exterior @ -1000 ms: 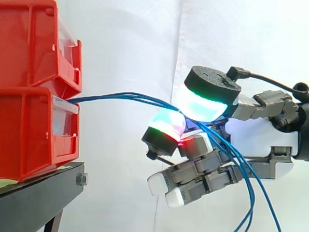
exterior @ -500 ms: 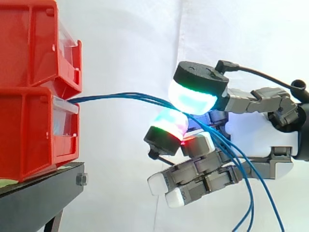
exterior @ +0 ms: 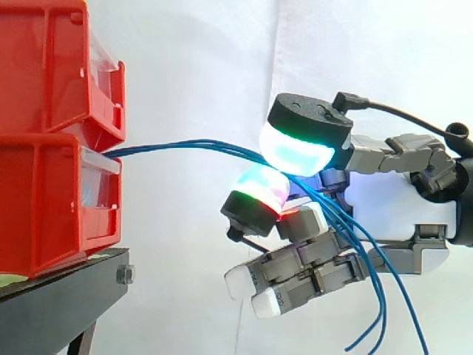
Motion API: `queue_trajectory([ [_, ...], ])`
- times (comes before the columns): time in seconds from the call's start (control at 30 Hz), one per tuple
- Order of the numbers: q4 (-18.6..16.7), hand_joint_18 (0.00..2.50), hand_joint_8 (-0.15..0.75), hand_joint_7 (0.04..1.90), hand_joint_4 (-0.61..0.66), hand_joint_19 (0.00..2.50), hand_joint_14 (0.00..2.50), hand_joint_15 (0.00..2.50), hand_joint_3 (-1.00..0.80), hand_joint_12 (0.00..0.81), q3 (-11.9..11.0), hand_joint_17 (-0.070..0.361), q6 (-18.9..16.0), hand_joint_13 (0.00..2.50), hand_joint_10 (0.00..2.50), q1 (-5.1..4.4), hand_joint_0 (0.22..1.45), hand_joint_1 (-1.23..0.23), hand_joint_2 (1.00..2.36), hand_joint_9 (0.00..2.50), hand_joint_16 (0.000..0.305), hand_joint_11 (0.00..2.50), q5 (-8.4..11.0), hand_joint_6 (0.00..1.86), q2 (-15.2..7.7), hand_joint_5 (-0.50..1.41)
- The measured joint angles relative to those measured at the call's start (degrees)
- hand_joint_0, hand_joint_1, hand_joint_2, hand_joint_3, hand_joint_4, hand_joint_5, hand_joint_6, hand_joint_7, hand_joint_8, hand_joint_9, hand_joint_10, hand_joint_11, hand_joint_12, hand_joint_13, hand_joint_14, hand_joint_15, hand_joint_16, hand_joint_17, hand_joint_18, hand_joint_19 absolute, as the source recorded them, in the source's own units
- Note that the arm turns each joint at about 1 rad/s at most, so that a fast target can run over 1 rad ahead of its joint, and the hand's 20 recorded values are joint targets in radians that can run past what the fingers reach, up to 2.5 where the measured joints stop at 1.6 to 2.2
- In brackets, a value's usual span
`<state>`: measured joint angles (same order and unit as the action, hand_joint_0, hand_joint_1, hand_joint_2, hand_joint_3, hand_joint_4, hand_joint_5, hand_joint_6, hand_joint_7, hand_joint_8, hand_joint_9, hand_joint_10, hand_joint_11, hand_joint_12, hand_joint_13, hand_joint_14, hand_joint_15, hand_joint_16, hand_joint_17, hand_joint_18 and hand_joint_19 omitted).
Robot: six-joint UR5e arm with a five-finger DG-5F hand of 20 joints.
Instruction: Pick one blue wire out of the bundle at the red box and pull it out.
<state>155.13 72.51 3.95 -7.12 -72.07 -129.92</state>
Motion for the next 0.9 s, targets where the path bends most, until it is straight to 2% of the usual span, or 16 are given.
queue_trajectory([
  [0.07,0.00,0.54,0.281,1.33,0.20,0.29,0.01,0.37,-0.33,0.380,0.00,0.132,0.05,0.62,0.02,0.00,0.77,-0.94,1.01,0.96,0.059,0.94,0.00,0.88,0.01,-0.19],
  [0.47,0.00,0.47,0.242,1.09,0.12,0.33,0.01,0.37,-0.35,0.363,0.00,0.130,-0.07,0.57,0.02,0.00,0.83,-0.88,1.01,0.87,0.058,0.91,0.00,0.91,-0.01,-0.22],
  [0.6,0.00,0.43,0.238,1.06,0.08,0.39,0.02,0.38,-0.29,0.357,0.00,0.129,-0.02,0.55,0.02,0.00,0.85,-0.86,1.01,0.84,0.057,0.89,0.00,0.91,0.01,-0.22],
  [0.77,0.00,0.45,0.233,1.02,0.10,0.35,0.02,0.37,-0.26,0.361,0.00,0.129,-0.07,0.55,0.02,0.00,0.81,-0.88,1.02,0.84,0.057,0.90,-0.07,0.91,0.00,-0.22],
  [0.9,0.00,0.47,0.243,1.05,0.13,0.34,0.02,0.37,-0.28,0.368,0.00,0.131,-0.03,0.55,0.02,0.00,0.72,-0.91,1.01,0.85,0.058,0.92,-0.09,0.90,0.00,-0.22],
])
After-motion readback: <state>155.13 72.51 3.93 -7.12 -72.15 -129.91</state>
